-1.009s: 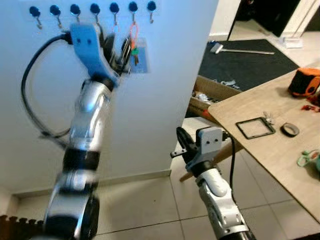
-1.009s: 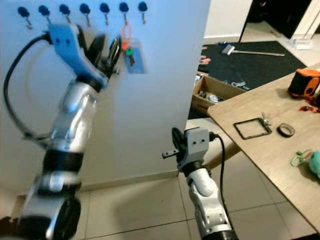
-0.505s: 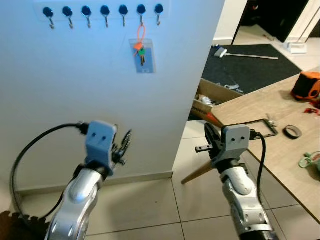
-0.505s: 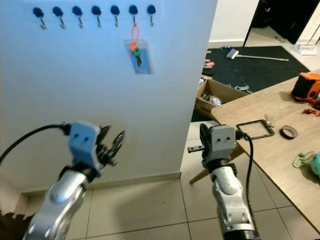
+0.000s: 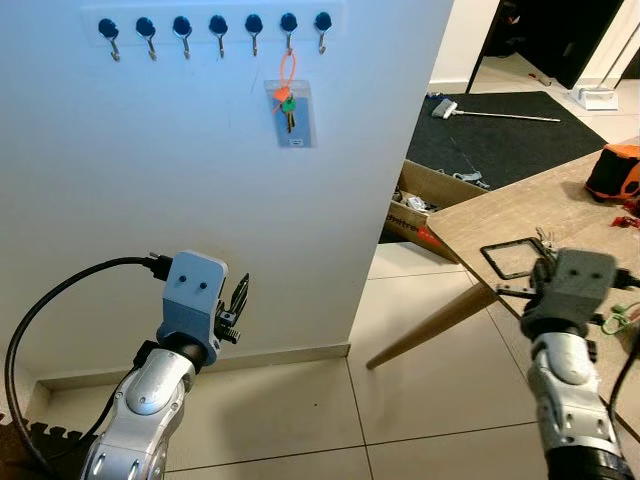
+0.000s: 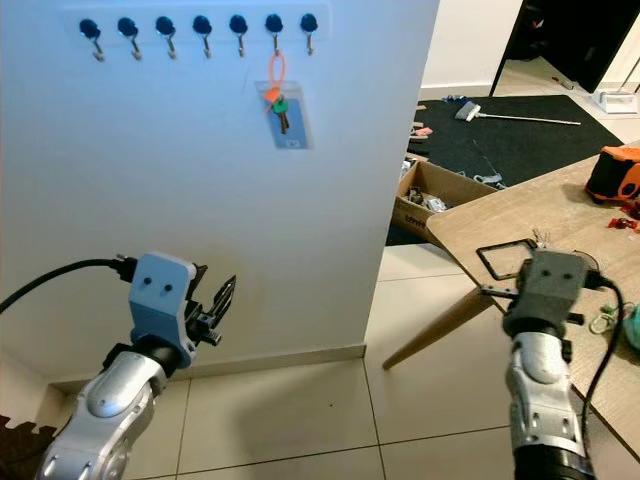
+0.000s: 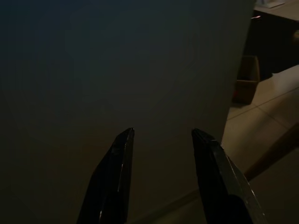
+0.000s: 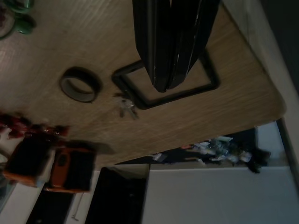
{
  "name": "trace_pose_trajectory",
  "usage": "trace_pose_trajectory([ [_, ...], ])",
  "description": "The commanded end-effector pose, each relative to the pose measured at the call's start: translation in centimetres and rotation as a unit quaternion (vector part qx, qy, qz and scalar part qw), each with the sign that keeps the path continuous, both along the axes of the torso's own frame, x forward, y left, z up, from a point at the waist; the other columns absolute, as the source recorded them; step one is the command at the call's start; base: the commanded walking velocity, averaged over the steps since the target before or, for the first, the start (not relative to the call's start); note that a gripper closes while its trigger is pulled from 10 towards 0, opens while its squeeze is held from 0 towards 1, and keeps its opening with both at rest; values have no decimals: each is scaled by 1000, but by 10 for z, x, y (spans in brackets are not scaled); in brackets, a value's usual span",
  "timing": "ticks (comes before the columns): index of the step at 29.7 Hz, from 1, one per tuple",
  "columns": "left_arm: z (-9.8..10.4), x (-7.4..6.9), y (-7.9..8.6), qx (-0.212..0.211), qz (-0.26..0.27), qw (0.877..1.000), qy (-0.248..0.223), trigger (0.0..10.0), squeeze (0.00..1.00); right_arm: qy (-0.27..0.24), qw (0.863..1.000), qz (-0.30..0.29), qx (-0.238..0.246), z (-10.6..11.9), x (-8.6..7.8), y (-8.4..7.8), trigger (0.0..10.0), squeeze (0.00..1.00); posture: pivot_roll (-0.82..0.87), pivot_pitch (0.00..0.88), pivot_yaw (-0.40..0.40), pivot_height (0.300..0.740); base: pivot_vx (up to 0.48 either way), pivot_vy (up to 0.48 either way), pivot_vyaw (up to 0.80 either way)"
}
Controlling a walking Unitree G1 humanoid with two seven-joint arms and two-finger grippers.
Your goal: Hang keys on a hook
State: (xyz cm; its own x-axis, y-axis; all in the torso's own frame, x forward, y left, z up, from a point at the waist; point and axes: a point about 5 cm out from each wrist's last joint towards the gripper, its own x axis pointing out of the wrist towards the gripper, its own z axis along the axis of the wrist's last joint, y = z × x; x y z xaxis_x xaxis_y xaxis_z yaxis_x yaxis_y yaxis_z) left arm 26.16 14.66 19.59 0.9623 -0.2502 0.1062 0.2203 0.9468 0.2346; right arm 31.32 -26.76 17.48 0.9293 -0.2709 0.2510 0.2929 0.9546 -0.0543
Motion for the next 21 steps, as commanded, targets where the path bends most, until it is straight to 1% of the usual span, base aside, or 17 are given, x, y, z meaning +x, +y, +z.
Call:
trace_pose_trajectory([
  [1, 3, 1, -8, 12, -23, 1000, -2, 10000, 0, -26, 997, 67, -10, 7, 0, 21, 10000, 0, 165, 200, 18, 740, 0, 0, 0],
  [2, 3, 1, -8, 12, -23, 1000, -2, 10000, 0, -26, 997, 67, -10, 7, 0, 21, 10000, 0, 165, 200, 18, 740, 0, 0, 0],
  [3, 6, 2, -13, 7, -47, 999, -1, 10000, 0, -37, 993, 107, -20, 11, 1, 36, 10000, 0, 157, 195, 19, 740, 0, 0, 0],
  [4, 6, 2, -13, 7, -47, 999, -1, 10000, 0, -37, 993, 107, -20, 11, 1, 36, 10000, 0, 157, 195, 19, 740, 0, 0, 0],
  [6, 8, 4, -13, -5, -49, 999, 3, 10000, 0, -39, 992, 118, -22, 12, 3, 45, 10000, 0, 155, 194, 19, 740, 0, 0, 0],
  [12, 8, 5, -15, -14, -38, 999, 7, 10000, 0, -37, 992, 122, -5, 10, 5, 46, 10000, 0, 168, 201, 12, 740, 0, 0, 0],
  [16, 7, 4, -15, -14, -37, 999, 8, 10000, 0, -35, 991, 127, 0, 9, 6, 46, 10000, 0, 169, 203, 11, 740, 0, 0, -550],
  [21, 5, 4, -13, -12, -31, 999, 12, 10000, 0, -34, 991, 132, 2, 10, 8, 47, 10000, 0, 173, 205, 7, 740, 0, 0, -800],
])
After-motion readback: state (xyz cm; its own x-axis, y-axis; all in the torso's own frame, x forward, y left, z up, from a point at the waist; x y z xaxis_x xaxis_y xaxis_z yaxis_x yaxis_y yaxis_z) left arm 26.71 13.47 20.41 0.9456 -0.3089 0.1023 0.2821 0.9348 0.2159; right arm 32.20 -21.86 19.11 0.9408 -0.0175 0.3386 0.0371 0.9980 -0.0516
